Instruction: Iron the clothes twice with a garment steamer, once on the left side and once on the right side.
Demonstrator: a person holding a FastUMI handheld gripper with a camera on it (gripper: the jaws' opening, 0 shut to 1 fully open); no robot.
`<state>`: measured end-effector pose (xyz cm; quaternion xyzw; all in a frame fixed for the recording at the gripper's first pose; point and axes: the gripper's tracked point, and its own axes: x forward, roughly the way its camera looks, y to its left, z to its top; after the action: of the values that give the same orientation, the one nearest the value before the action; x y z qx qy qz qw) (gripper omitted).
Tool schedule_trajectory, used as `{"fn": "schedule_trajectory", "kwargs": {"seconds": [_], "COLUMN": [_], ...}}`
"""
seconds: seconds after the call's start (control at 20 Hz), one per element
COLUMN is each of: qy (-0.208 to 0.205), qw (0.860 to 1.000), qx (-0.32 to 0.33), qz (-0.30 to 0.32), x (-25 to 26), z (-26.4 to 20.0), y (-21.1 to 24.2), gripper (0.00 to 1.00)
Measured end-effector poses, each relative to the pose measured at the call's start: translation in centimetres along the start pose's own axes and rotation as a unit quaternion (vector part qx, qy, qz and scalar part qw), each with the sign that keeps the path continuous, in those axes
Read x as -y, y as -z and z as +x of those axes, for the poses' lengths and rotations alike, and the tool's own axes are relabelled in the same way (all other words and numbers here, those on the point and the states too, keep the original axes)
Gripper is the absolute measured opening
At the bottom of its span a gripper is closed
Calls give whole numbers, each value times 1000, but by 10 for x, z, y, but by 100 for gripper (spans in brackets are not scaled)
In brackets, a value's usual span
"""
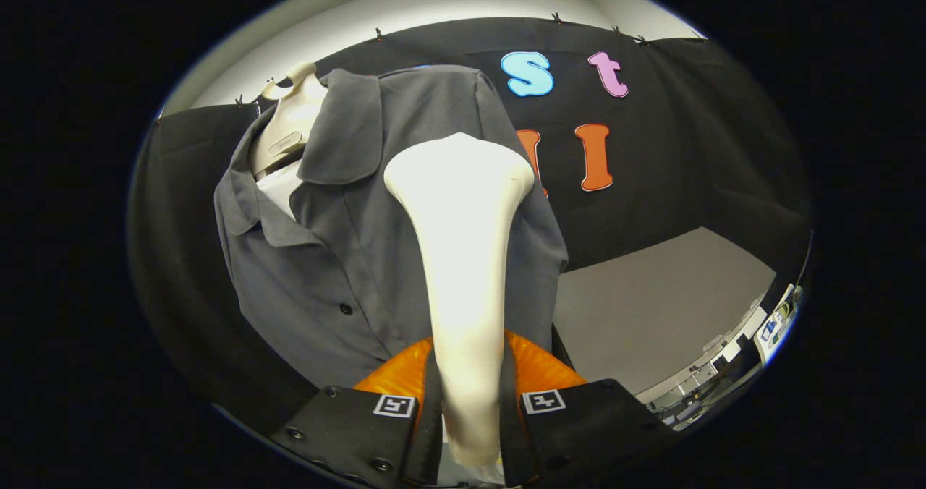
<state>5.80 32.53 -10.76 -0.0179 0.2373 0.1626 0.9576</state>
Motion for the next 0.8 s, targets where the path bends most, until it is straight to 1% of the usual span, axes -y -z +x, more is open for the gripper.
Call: {"fn": "schedule_trajectory", "kwargs": {"seconds": [0.25, 0.8], "qy": [0, 10], "qw": [1000, 995], "qx": [-28, -101], "qz": [2, 10], "x": [7, 23], "z": [6, 16], "y": [30, 114], "gripper": [40, 40]}}
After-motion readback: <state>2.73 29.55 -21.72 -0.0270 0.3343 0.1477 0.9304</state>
